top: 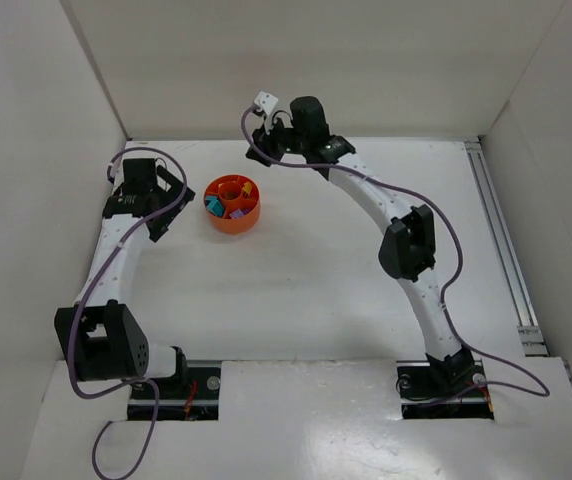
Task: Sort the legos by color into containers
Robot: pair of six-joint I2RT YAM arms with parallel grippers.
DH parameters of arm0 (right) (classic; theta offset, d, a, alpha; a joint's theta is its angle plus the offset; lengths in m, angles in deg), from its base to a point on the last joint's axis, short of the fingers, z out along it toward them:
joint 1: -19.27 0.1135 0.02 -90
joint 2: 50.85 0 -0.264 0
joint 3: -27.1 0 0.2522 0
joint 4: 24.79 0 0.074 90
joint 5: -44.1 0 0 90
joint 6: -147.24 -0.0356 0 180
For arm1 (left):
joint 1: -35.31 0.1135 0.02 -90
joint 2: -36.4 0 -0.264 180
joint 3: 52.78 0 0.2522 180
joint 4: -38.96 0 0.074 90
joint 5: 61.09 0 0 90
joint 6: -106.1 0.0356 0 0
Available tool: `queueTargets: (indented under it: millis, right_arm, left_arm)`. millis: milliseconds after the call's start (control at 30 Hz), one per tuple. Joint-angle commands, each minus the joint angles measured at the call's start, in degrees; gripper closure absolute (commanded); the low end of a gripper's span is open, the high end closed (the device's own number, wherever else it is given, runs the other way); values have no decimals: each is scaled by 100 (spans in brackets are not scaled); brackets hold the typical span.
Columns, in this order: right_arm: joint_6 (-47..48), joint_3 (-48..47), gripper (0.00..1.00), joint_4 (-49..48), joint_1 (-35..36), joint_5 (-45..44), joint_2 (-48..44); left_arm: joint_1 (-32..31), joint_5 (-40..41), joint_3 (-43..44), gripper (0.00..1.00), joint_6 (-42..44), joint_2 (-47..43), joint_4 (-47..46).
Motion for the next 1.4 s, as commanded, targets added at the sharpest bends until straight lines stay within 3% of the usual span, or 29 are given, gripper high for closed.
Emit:
queueTargets:
  millis: [0,267,433,700,1300,1367]
  right_arm:
    - [-349,-488,100,-1354,185,-332,250]
    - [-1402,-859,100,-2743,291,-376,1278]
    - [-1536,-1122,100,-3297,501,-244,1588]
    - [-1536,-1122,100,-3439,695,-385,1816]
    - [-1597,-112,100,-3324,854,-209,1509]
    - [-1597,-50,94,-3324,854,-157,1508]
  left_arm:
    - [0,234,-278,0,-116,-480,2]
    - [0,227,-622,0,59,-998,-262]
    - [0,147,-797,0,182,-1051,-428]
    - [0,-64,-1070,0,306,-1157,-613]
    - [0,94,-1193,0,192,-1157,-561]
    - [0,94,-1193,0,192,-1157,-561]
